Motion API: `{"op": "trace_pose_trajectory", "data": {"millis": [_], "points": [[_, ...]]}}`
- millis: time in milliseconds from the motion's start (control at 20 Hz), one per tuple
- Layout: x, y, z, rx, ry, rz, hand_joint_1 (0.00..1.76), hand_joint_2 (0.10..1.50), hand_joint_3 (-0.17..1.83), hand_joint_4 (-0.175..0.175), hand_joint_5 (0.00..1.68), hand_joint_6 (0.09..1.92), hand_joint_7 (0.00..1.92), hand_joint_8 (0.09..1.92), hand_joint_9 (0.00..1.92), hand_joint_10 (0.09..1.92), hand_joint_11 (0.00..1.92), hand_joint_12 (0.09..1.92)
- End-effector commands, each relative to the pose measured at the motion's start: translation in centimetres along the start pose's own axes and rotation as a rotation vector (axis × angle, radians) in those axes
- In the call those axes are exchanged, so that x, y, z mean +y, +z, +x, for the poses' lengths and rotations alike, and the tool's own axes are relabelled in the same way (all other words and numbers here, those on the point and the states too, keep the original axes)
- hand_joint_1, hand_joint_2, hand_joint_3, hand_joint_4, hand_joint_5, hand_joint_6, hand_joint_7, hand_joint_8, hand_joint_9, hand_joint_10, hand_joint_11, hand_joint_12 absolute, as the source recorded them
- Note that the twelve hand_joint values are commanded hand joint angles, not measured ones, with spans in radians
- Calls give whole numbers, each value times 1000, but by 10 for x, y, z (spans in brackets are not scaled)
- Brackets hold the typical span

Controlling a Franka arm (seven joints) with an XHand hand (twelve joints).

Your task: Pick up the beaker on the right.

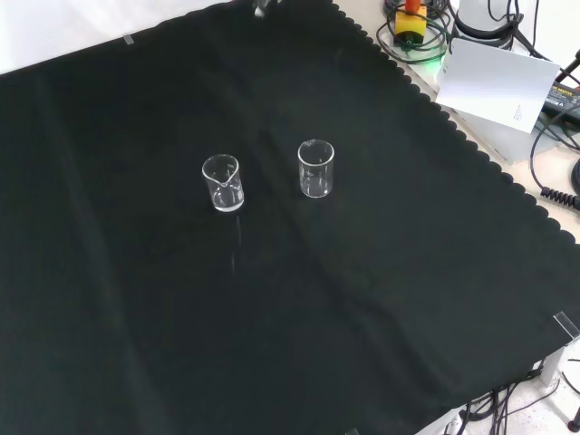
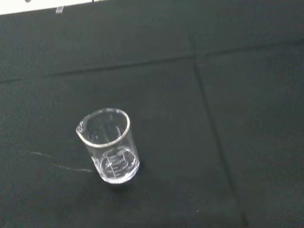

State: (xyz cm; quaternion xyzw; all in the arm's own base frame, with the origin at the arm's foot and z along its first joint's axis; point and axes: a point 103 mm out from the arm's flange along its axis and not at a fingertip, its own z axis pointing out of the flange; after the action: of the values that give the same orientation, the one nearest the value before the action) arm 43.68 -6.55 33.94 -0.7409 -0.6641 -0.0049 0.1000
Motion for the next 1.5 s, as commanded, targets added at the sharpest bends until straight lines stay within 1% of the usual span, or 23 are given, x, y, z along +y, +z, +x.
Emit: {"op": "trace_pose_trajectory", "data": {"millis": [50,200,300,550,700,750,800,850,900,950,1000,1050,1100,1200,1300,1450,1500], "points": [[76,56,0,118,-25,1,731,755,540,-26,308,87,166,723,326,725,138,1387],[84,78,3,133,-34,39,748,732,545,-29,314,87,210,740,356,733,146,1389],[88,92,3,143,-38,58,752,724,549,-30,307,87,204,736,349,728,148,1388],[95,117,3,170,-46,70,765,692,579,-30,286,87,164,723,303,717,142,1384],[97,128,2,180,-45,78,779,670,583,-30,281,87,160,722,313,722,136,1384],[100,132,-2,209,-38,97,783,666,584,-30,283,87,163,723,315,723,136,1385],[101,135,-3,212,-50,105,787,663,584,-31,285,87,166,724,314,721,136,1385],[103,139,-5,220,-60,100,790,660,585,-31,286,87,168,724,311,720,135,1385],[104,143,-7,235,-80,91,793,657,586,-31,287,87,170,725,308,719,135,1385],[104,147,-8,246,-90,73,794,655,587,-31,288,87,171,725,307,718,134,1385],[105,151,-10,271,-70,64,801,651,587,-32,305,87,182,729,308,718,135,1385],[106,155,-10,285,-74,63,807,648,588,-33,319,87,191,732,309,718,136,1385],[108,159,-12,302,-87,65,813,642,595,-35,336,87,217,737,328,714,147,1380],[112,167,-11,326,-131,68,822,634,605,-37,358,87,247,743,356,709,161,1373],[115,175,-9,334,-166,67,830,630,609,-36,369,87,227,731,355,701,159,1370],[117,186,-5,346,-198,62,830,625,612,-35,374,87,196,716,326,685,149,1368],[117,191,-3,346,-227,61,829,624,613,-34,375,87,193,715,329,685,147,1368]]}}
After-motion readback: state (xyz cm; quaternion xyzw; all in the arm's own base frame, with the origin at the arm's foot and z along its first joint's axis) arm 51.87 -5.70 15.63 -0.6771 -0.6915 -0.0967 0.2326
